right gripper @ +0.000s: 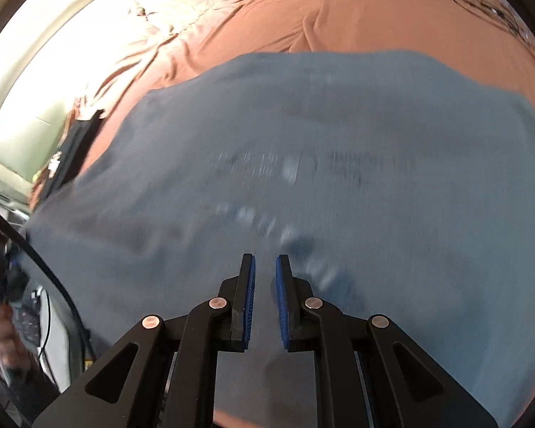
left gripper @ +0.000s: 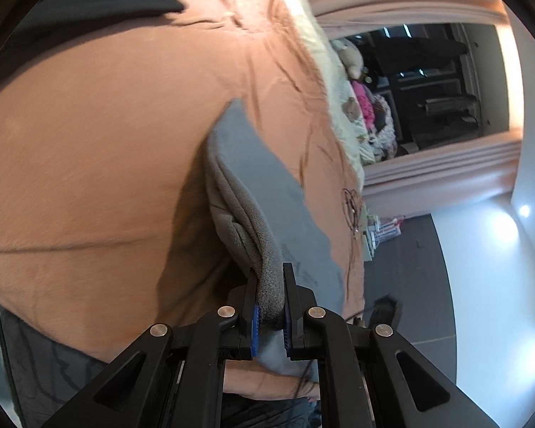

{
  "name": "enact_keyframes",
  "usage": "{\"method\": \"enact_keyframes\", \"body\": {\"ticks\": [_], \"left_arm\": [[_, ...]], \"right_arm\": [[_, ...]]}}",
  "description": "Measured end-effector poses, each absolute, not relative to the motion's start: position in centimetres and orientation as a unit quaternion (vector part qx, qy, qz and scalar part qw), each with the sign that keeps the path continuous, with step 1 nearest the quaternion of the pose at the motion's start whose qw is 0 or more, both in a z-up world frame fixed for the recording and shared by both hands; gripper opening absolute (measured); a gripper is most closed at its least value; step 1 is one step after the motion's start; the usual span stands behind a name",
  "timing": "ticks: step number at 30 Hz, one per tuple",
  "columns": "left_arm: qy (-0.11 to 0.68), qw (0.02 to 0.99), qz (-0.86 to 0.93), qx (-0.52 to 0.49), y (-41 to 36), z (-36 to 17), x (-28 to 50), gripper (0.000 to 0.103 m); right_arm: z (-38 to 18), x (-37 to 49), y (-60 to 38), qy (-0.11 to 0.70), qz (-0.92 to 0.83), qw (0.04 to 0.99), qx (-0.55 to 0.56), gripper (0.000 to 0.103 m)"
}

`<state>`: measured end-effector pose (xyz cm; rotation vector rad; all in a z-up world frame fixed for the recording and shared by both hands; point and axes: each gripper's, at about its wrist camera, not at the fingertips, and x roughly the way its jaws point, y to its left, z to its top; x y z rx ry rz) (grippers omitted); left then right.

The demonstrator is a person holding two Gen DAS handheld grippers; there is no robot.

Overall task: Fold small clothes
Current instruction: 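Fold the held edge over the shirt body with the left gripper, then open the left gripper and release the folded edge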

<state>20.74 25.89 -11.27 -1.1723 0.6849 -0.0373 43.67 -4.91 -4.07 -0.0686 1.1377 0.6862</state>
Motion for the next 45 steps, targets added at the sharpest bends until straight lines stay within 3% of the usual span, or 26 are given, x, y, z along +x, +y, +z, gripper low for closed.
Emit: {"method": "enact_keyframes", "body": {"ticks": [18,32,34,36,37,45], "left_arm": [[0.330,0.829,-0.101,-0.439,18.2,-1.5,28.9,0.010],[0.371,0.842,-0.181,-0.347,7.2,2.3,35.2,0.010],[0.380,0.840,-0.194,-0.336,5.4,2.2,35.9,0.010],[0.390,0.836,-0.205,-0.326,3.7,2.0,36.3,0.010],[0.396,0.834,-0.211,-0.321,2.7,1.7,36.7,0.010],[0.439,0.815,-0.242,-0.291,-3.4,-1.3,38.5,0.010]], "right_arm": [[-9.2,36.5,-7.4,0.501,0.353,0.789,0.038,0.009],[-5.0,34.6,-16.3,0.445,0.351,0.820,0.082,0.009],[-4.2,34.3,-18.4,0.434,0.347,0.827,0.089,0.017],[-3.5,33.7,-20.0,0.418,0.341,0.837,0.094,0.063],[-3.2,33.3,-20.8,0.408,0.336,0.844,0.096,0.067],[-2.9,31.9,-26.2,0.400,0.314,0.854,0.110,0.067]]}}
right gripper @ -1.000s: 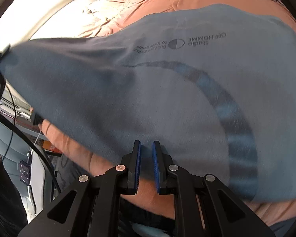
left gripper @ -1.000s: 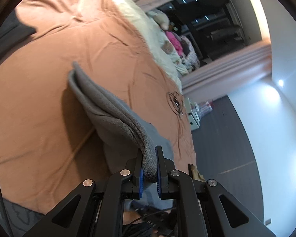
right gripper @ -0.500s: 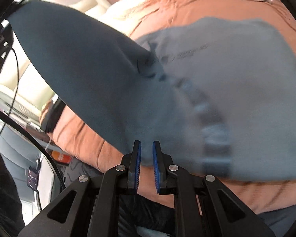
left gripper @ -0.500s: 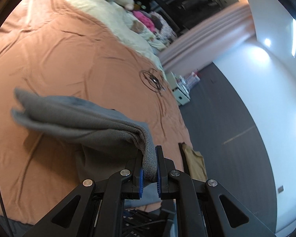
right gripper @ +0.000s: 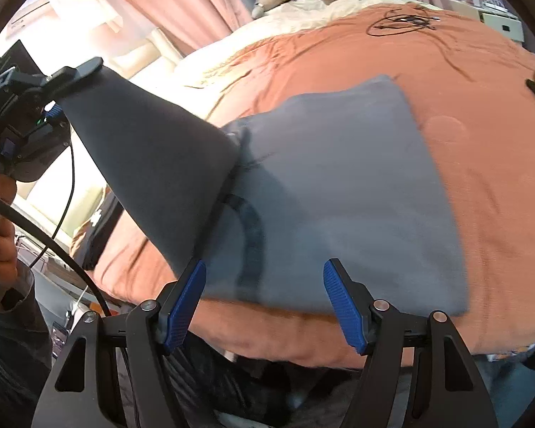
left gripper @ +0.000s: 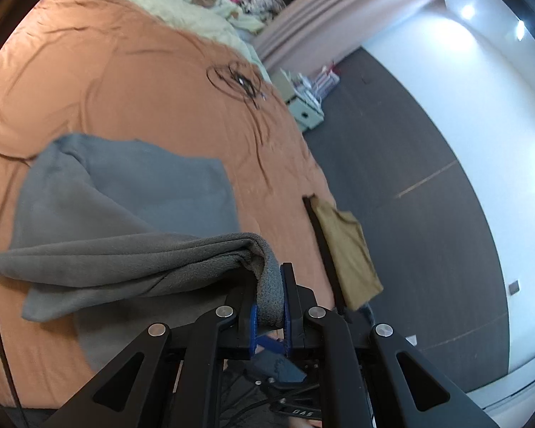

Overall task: Fold small clothes
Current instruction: 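Open the left gripper and release the folded edge, then close both grippers on the edge of the folded grey shirt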

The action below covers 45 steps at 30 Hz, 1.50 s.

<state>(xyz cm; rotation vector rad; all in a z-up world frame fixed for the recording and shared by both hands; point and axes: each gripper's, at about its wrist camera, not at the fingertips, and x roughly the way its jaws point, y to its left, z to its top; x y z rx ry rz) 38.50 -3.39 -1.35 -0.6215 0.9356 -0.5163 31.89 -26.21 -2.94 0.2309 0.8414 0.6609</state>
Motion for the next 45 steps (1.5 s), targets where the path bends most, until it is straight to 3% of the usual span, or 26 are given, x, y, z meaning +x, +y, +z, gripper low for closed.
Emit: {"method": "enact_keyframes", "body": {"ticks": [4,6,8,10,12,18,33,40,41,42,45], "left_arm": [[0.463,0.804,-0.251,-0.277,-6.3,-3.5,39.9,0.011],[0.480,0.794,-0.258,-0.271,-7.8,-4.6,40.2,0.018],[0.503,0.776,-0.272,-0.265,-9.3,-6.1,40.9,0.034],[0.515,0.761,-0.288,-0.270,-10.1,-7.1,41.1,0.062],[0.514,0.760,-0.294,-0.267,-10.1,-7.3,40.5,0.072],[0.503,0.777,-0.268,-0.269,-6.0,-7.8,38.8,0.073],[0.512,0.771,-0.126,-0.357,8.1,-15.0,33.2,0.073],[0.518,0.745,-0.112,-0.406,8.9,-18.3,33.2,0.080],[0.517,0.741,-0.111,-0.412,8.7,-18.7,33.6,0.080],[0.517,0.740,-0.111,-0.417,8.6,-19.0,33.8,0.080],[0.511,0.738,-0.109,-0.427,8.4,-19.6,34.4,0.080]], "right_arm": [[-3.0,31.2,-28.5,0.409,0.300,0.855,0.109,0.067],[-2.6,31.1,-29.4,0.414,0.293,0.855,0.110,0.067],[-2.6,31.1,-30.4,0.421,0.280,0.856,0.109,0.067],[-2.3,31.2,-30.8,0.428,0.273,0.854,0.111,0.067],[-2.1,31.0,-31.4,0.434,0.269,0.853,0.109,0.067],[-0.5,31.2,-30.7,0.435,0.262,0.859,0.067,0.067],[0.9,33.6,-19.9,0.443,0.231,0.838,-0.219,0.067],[0.1,33.7,-15.9,0.441,0.226,0.812,-0.310,0.063],[0.2,33.7,-15.7,0.438,0.224,0.812,-0.315,0.058],[0.3,33.8,-15.5,0.438,0.221,0.812,-0.317,0.046],[0.7,34.5,-15.7,0.442,0.223,0.816,-0.298,0.030]]}}
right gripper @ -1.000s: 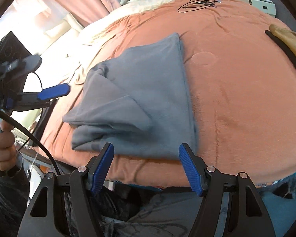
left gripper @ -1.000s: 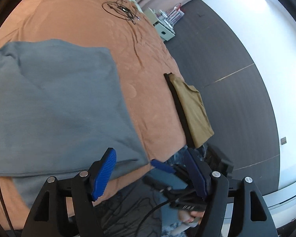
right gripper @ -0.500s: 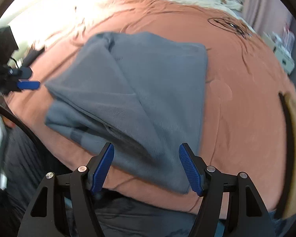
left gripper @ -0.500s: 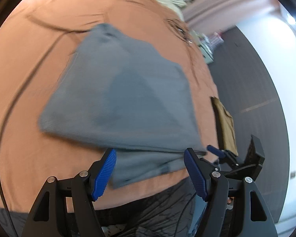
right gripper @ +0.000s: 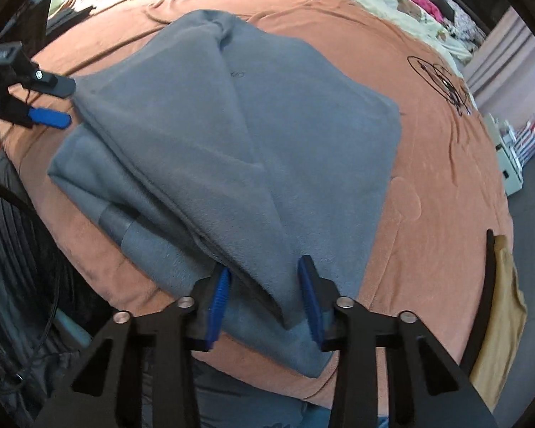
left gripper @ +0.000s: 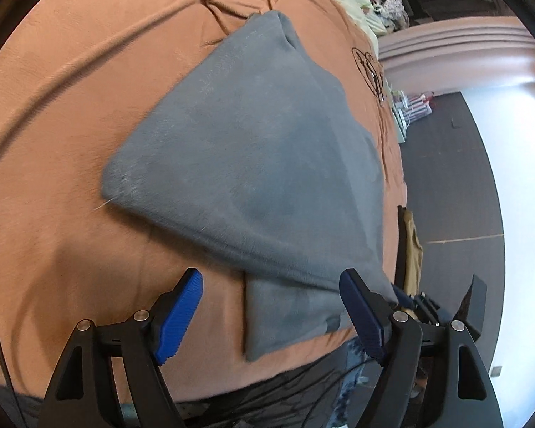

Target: Fold small clothes

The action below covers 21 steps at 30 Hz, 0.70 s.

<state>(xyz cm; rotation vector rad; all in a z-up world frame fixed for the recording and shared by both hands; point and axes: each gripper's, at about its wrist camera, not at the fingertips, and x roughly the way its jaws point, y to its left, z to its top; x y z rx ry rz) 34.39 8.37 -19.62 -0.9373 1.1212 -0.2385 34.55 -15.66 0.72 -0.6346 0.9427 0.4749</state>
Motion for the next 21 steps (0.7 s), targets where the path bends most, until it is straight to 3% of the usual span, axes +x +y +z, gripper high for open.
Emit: {"method": "enact_keyframes", "body": {"ticks": [2,5,6,7,9,12,21], "left_arm": [[0.505,0.738,-0.101,-0.436,8.1,-20.0,35.1,0.080],[0.499,0.741,-0.090,-0.440,8.1,-20.2,36.0,0.075],[0.499,0.742,-0.082,-0.441,8.2,-20.2,36.2,0.062],[0.499,0.743,-0.074,-0.440,8.3,-20.3,36.4,0.042],[0.500,0.745,-0.060,-0.437,8.8,-20.1,36.7,0.017],[0.484,0.758,-0.066,-0.433,9.4,-18.6,37.0,0.012],[0.429,0.809,-0.102,-0.389,9.3,-9.6,39.9,0.010]], "right_arm": [[0.9,34.7,-15.9,0.441,0.227,0.818,-0.292,0.020],[1.5,34.2,-16.4,0.436,0.236,0.822,-0.282,0.013],[1.7,34.1,-16.7,0.434,0.238,0.823,-0.277,0.011],[2.1,33.8,-16.9,0.432,0.243,0.826,-0.268,0.010],[2.3,33.4,-17.6,0.432,0.251,0.828,-0.253,0.008],[2.7,33.5,-19.0,0.442,0.268,0.828,-0.219,0.005],[5.4,31.8,-21.8,0.455,0.325,0.823,-0.099,0.004]]}}
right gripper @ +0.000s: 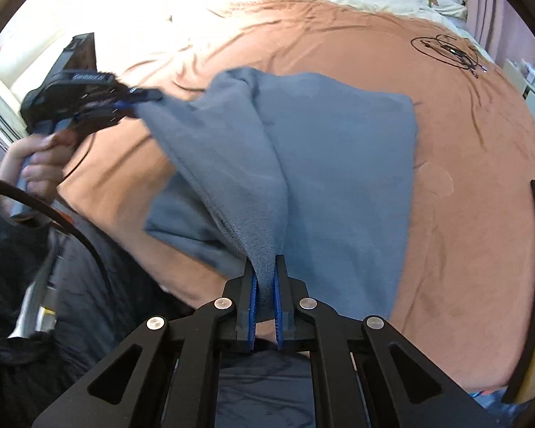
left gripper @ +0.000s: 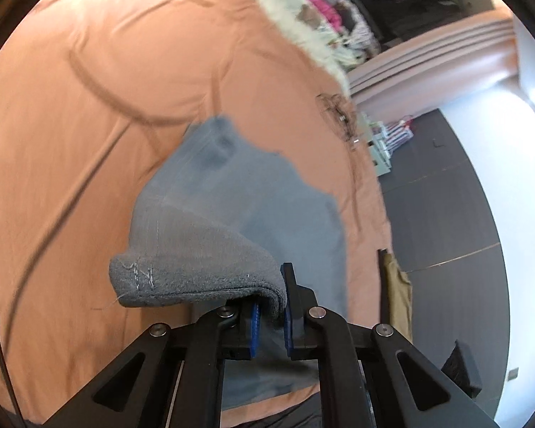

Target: Fold small clothes

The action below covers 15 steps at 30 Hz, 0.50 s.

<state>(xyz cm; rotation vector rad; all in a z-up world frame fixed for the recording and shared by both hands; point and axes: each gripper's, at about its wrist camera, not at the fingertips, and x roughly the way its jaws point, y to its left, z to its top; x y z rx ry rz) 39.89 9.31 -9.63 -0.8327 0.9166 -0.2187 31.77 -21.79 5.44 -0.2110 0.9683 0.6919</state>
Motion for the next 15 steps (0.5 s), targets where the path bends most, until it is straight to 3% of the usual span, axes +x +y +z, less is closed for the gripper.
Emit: {"method": "enact_keyframes", "body": {"ticks": [7,15], "left_arm": [[0.403,0.836,-0.151,-0.340,6.5,-2.7,43.5,0.010],[0.424,0.841,-0.203,-0.268,-0.6,-1.1,48.1,0.010]], "right_arm": [[7.6,29.8,-25.2,0.446,0.353,0.822,-0.036,0.004],[4.4,30.0,-29.0,0.458,0.343,0.820,0.028,0.004]]}}
